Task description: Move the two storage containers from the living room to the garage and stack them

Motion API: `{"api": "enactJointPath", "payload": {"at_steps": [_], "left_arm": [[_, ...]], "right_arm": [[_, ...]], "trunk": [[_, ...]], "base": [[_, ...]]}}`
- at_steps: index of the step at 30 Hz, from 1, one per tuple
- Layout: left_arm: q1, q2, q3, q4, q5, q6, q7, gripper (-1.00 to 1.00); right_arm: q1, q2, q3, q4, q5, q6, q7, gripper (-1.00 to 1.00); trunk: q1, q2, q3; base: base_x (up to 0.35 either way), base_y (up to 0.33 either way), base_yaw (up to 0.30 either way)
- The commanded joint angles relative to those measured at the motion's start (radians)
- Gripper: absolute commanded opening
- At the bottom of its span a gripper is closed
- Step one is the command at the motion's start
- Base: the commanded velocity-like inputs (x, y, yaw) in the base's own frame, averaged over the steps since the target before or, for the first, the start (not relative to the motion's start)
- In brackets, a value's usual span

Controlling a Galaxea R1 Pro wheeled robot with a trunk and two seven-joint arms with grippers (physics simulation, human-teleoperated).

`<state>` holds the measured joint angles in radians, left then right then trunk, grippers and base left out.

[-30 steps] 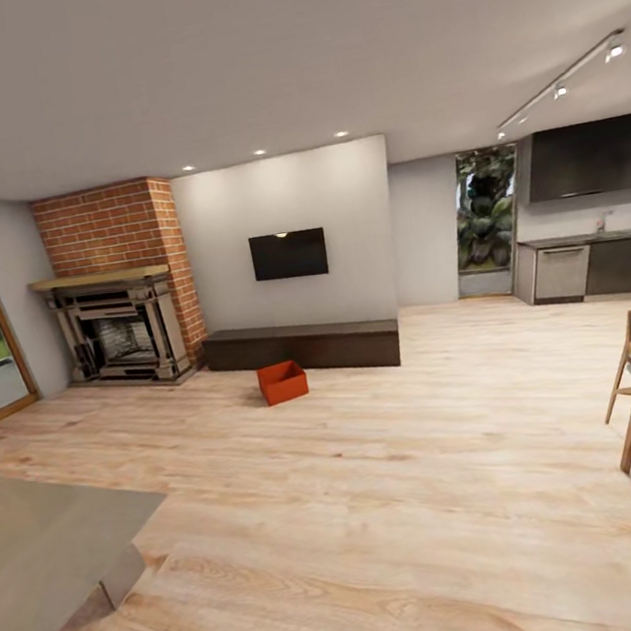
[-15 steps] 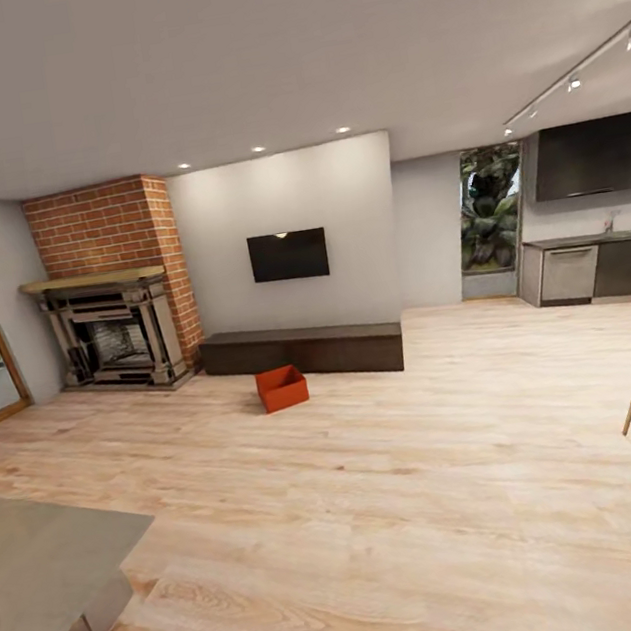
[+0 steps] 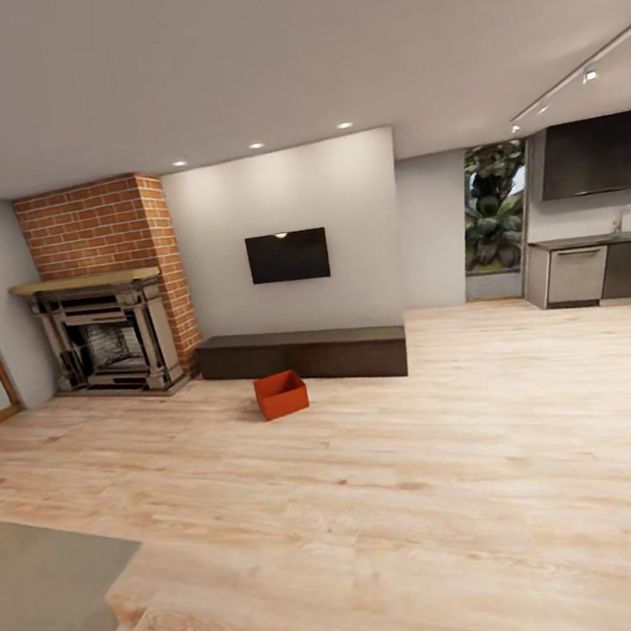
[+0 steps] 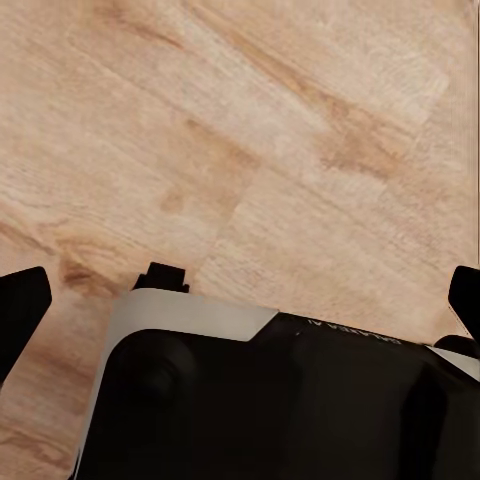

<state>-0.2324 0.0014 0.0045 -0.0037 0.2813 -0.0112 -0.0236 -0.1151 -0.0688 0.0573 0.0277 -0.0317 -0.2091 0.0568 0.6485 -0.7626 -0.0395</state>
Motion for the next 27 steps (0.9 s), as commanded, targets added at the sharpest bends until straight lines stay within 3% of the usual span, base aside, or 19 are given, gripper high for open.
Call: {"api": "enactJointPath", "payload": {"at_steps": [1, 27], "left_arm": [[-0.001, 0.0, 0.0, 0.001, 0.006, -0.001, -0.002, 1.0], [-0.001, 0.0, 0.0, 0.001, 0.006, -0.002, -0.002, 1.0]], "right_arm": [[-0.002, 0.0, 0.005, 0.003, -0.004, -0.006, 0.003, 1.0], [-0.002, 0.0, 0.005, 0.003, -0.004, -0.006, 0.003, 1.0]], "trunk": [[0.001, -0.001, -0.002], [0.001, -0.001, -0.002]], "base": [[0.325, 0.0, 0.0], [0.325, 0.0, 0.0]]}}
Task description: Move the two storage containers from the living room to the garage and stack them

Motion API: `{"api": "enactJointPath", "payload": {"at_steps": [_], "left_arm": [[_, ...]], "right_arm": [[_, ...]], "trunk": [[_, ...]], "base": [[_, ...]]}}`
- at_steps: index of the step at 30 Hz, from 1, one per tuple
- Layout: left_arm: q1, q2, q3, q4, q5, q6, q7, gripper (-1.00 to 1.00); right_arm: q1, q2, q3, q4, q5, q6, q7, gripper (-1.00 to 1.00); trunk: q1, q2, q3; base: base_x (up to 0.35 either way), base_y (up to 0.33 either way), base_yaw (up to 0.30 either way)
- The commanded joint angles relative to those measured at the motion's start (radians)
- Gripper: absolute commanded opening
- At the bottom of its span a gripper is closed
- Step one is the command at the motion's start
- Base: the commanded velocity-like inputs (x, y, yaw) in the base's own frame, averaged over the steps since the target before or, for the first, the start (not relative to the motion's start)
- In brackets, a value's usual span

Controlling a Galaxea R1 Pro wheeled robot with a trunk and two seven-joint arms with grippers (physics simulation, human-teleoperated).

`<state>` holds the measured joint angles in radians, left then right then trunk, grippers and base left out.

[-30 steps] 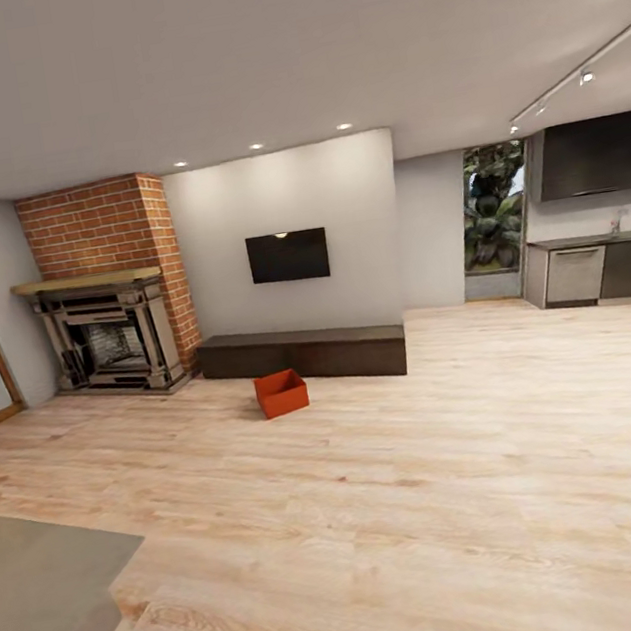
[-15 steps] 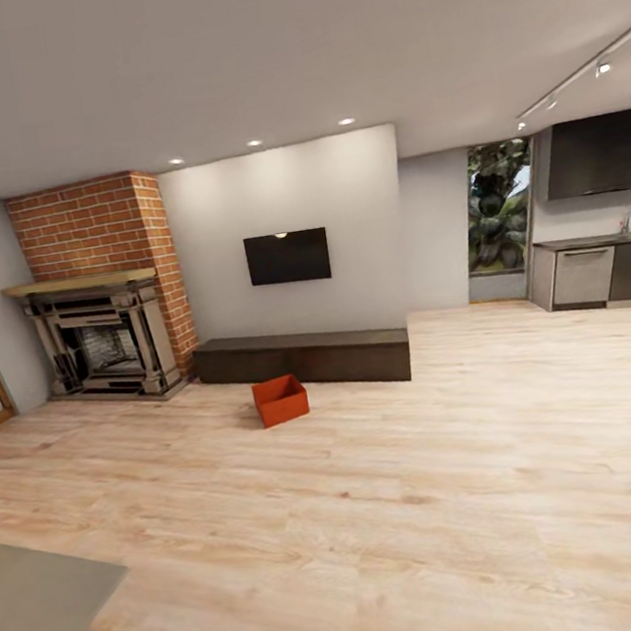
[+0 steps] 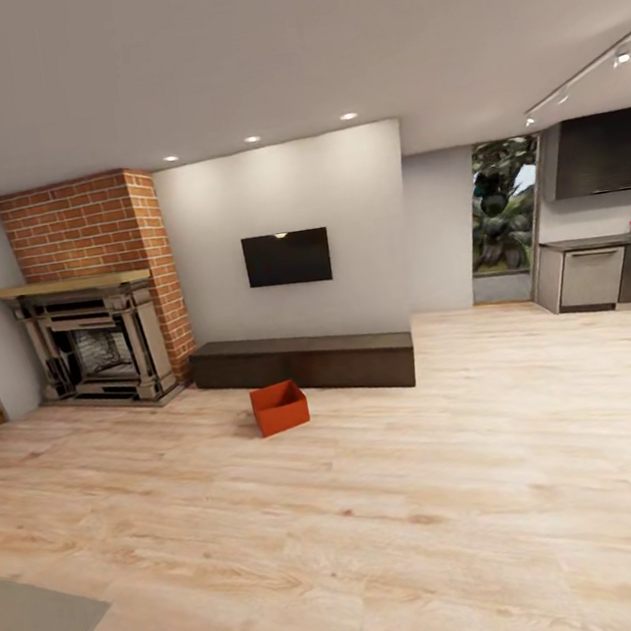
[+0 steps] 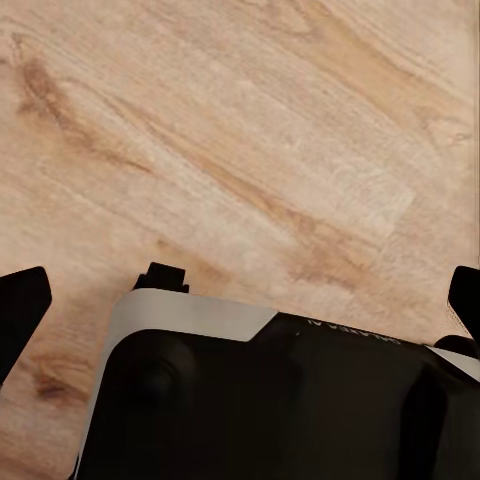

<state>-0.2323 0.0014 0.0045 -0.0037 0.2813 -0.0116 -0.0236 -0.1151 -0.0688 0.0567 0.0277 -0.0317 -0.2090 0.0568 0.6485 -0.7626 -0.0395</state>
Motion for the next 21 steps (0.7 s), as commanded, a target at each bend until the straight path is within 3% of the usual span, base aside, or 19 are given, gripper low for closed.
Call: {"api": "enactJointPath", "payload": {"at_steps": [1, 21], "left_arm": [[-0.001, 0.0, 0.0, 0.001, 0.006, -0.001, -0.002, 1.0], [-0.001, -0.002, 0.0, 0.001, 0.006, -0.001, -0.002, 1.0]], "right_arm": [[-0.002, 0.0, 0.006, 0.003, -0.004, -0.006, 0.003, 1.0], [-0.002, 0.0, 0.006, 0.003, -0.004, -0.006, 0.003, 1.0]], "trunk": [[0.001, -0.001, -0.002], [0.001, -0.001, -0.002]], "base": [[0.325, 0.0, 0.0], [0.325, 0.0, 0.0]]}}
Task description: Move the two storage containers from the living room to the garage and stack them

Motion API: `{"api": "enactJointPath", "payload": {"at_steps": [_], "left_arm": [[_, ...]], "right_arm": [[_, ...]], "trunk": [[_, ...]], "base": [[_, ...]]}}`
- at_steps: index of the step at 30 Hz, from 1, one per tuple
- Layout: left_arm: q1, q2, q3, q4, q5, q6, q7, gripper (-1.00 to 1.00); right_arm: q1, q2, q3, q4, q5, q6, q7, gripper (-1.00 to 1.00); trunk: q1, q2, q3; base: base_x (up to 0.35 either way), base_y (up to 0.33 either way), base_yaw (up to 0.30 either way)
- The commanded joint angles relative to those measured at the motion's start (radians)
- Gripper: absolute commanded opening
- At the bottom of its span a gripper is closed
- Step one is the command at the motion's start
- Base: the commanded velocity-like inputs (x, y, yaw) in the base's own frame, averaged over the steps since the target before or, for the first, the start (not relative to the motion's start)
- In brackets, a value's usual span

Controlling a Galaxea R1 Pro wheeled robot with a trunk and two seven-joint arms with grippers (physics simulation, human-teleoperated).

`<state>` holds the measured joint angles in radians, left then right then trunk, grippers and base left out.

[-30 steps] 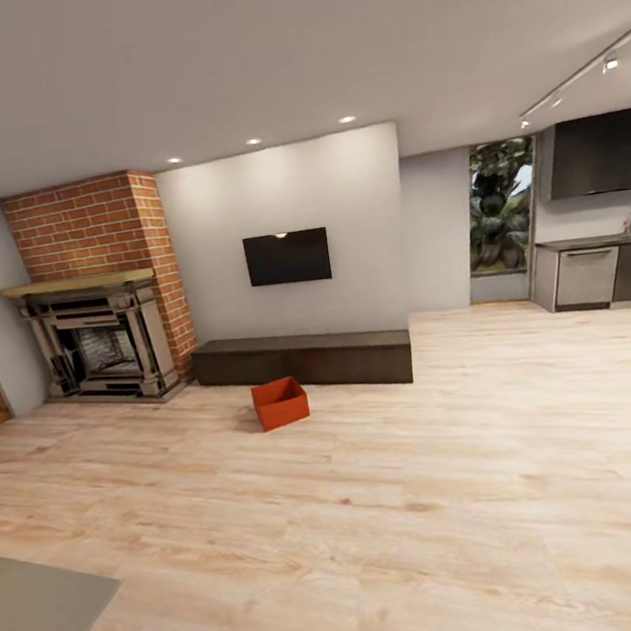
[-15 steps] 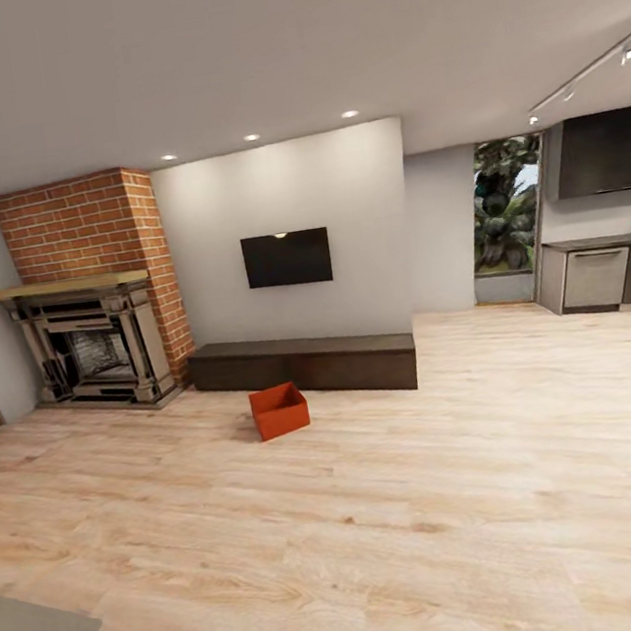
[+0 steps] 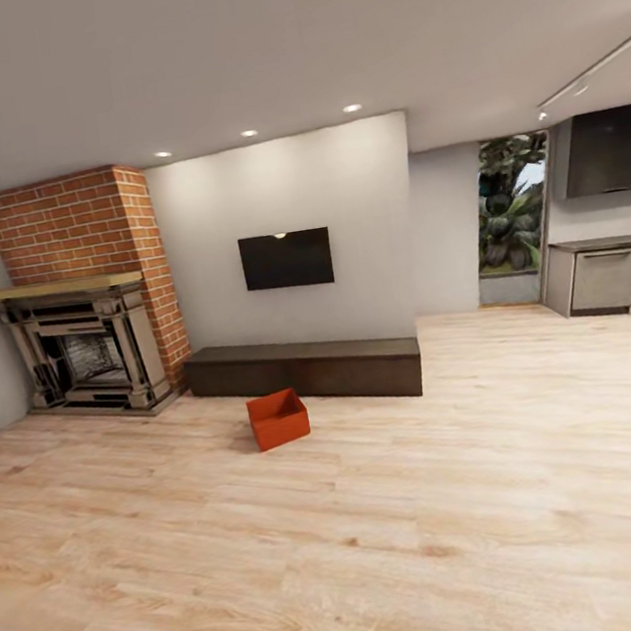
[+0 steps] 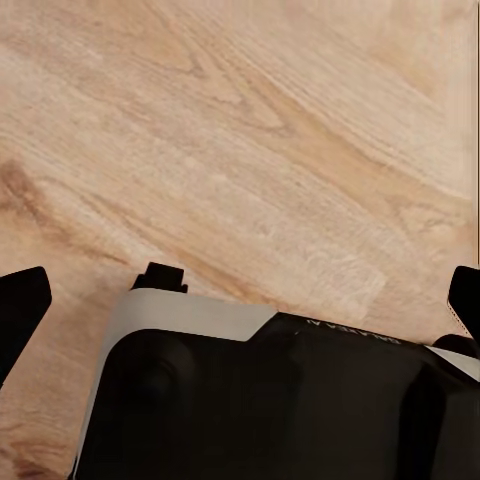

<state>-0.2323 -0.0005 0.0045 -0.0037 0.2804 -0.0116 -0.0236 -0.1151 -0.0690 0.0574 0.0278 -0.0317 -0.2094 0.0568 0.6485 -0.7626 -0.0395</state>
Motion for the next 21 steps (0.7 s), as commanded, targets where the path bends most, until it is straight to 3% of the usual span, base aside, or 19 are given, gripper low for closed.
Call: {"api": "enactJointPath", "payload": {"at_steps": [1, 21], "left_arm": [[-0.001, 0.0, 0.0, 0.001, 0.006, -0.001, -0.002, 1.0], [-0.001, 0.002, 0.0, 0.001, 0.006, -0.002, -0.002, 1.0]], "right_arm": [[-0.002, 0.0, 0.006, 0.003, -0.004, -0.006, 0.003, 1.0], [-0.002, 0.0, 0.005, 0.003, -0.004, -0.006, 0.003, 1.0]], "trunk": [[0.001, -0.001, -0.002], [0.001, -0.001, -0.002]], "base": [[0.325, 0.0, 0.0], [0.325, 0.0, 0.0]]}}
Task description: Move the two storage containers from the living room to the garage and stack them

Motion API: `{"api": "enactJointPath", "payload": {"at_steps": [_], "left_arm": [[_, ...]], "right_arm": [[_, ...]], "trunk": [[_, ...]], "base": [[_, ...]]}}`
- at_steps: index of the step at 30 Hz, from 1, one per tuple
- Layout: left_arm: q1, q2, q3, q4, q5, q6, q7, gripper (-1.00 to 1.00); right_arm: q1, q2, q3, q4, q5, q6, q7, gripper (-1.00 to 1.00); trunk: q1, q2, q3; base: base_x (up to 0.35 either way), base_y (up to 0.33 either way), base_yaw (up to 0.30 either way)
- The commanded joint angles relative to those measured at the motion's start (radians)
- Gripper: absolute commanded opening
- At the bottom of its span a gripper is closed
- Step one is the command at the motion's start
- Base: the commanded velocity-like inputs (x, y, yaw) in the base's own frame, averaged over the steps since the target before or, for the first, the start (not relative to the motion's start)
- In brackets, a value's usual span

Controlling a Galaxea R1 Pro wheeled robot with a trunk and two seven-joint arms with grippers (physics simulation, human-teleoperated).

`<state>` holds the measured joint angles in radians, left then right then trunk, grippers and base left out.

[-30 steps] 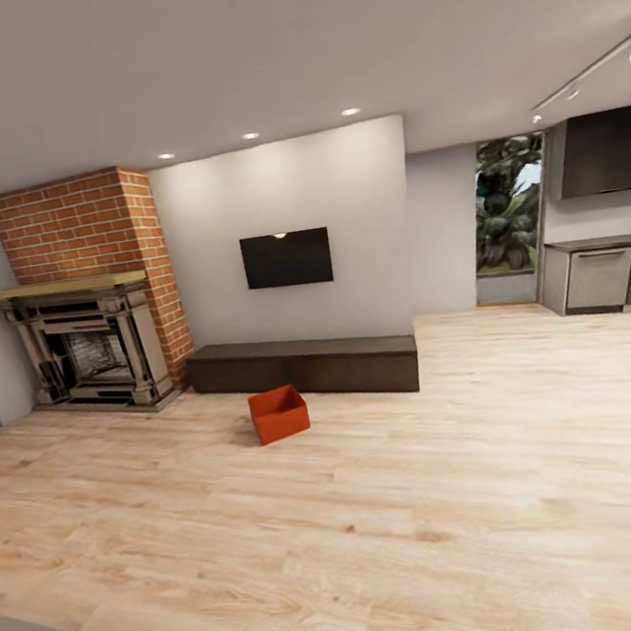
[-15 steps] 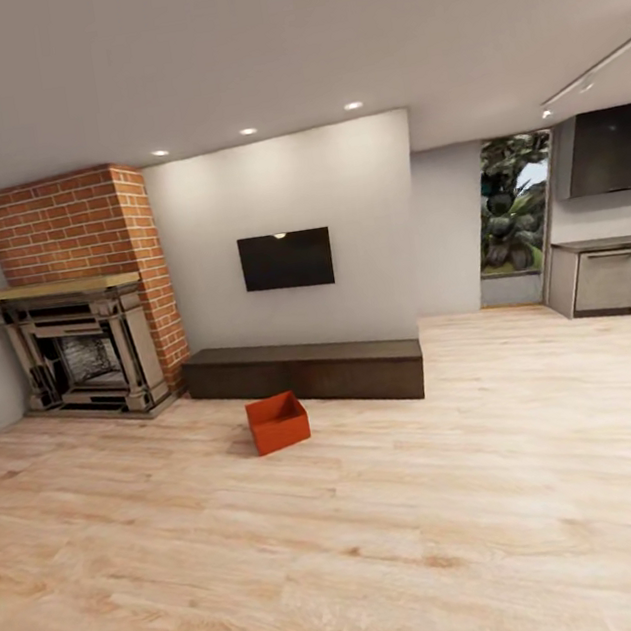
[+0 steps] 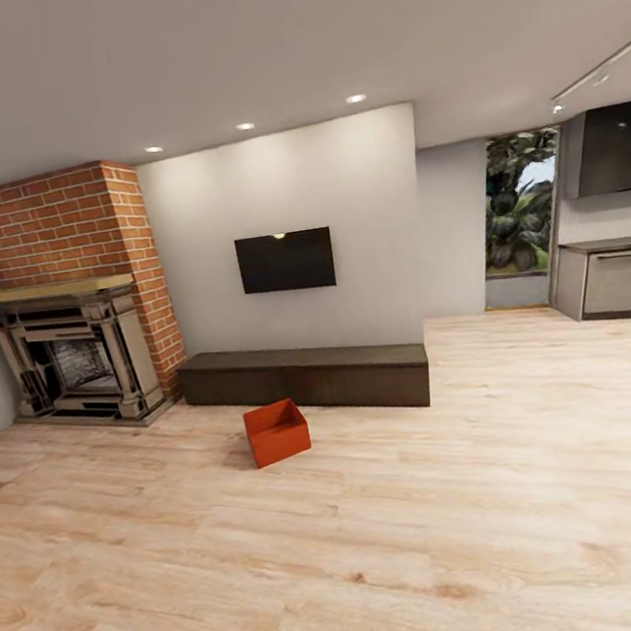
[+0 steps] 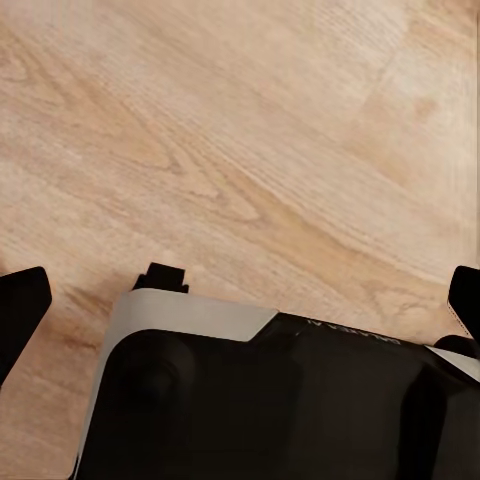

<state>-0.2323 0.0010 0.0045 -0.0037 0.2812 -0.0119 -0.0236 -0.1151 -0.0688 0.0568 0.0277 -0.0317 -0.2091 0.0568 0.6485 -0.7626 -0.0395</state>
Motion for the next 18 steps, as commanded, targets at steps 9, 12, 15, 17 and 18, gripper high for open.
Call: {"api": "enactJointPath", "payload": {"at_steps": [9, 12, 15, 17, 18], "left_arm": [[-0.001, 0.001, 0.0, 0.001, 0.006, -0.001, -0.002, 1.0], [-0.001, 0.001, 0.0, 0.001, 0.006, -0.002, -0.002, 1.0], [-0.001, 0.001, 0.0, 0.001, 0.006, -0.001, -0.002, 1.0], [-0.001, 0.001, 0.0, 0.001, 0.006, -0.001, -0.002, 1.0], [-0.001, 0.001, 0.0, 0.001, 0.006, -0.001, -0.002, 1.0]], "right_arm": [[-0.002, 0.0, 0.006, 0.003, -0.004, -0.006, 0.003, 1.0], [-0.002, 0.0, 0.006, 0.003, -0.004, -0.006, 0.003, 1.0], [-0.002, 0.0, 0.006, 0.003, -0.004, -0.006, 0.003, 1.0], [-0.002, 0.0, 0.006, 0.003, -0.004, -0.006, 0.003, 1.0], [-0.002, 0.0, 0.006, 0.003, -0.004, -0.006, 0.003, 1.0]], "trunk": [[0.001, -0.001, -0.002], [0.001, -0.001, -0.002], [0.001, -0.001, -0.002], [0.001, -0.001, -0.002], [0.001, -0.001, -0.002]], "base": [[0.325, 0.0, 0.0], [0.325, 0.0, 0.0], [0.325, 0.0, 0.0], [0.325, 0.0, 0.0], [0.325, 0.0, 0.0]]}}
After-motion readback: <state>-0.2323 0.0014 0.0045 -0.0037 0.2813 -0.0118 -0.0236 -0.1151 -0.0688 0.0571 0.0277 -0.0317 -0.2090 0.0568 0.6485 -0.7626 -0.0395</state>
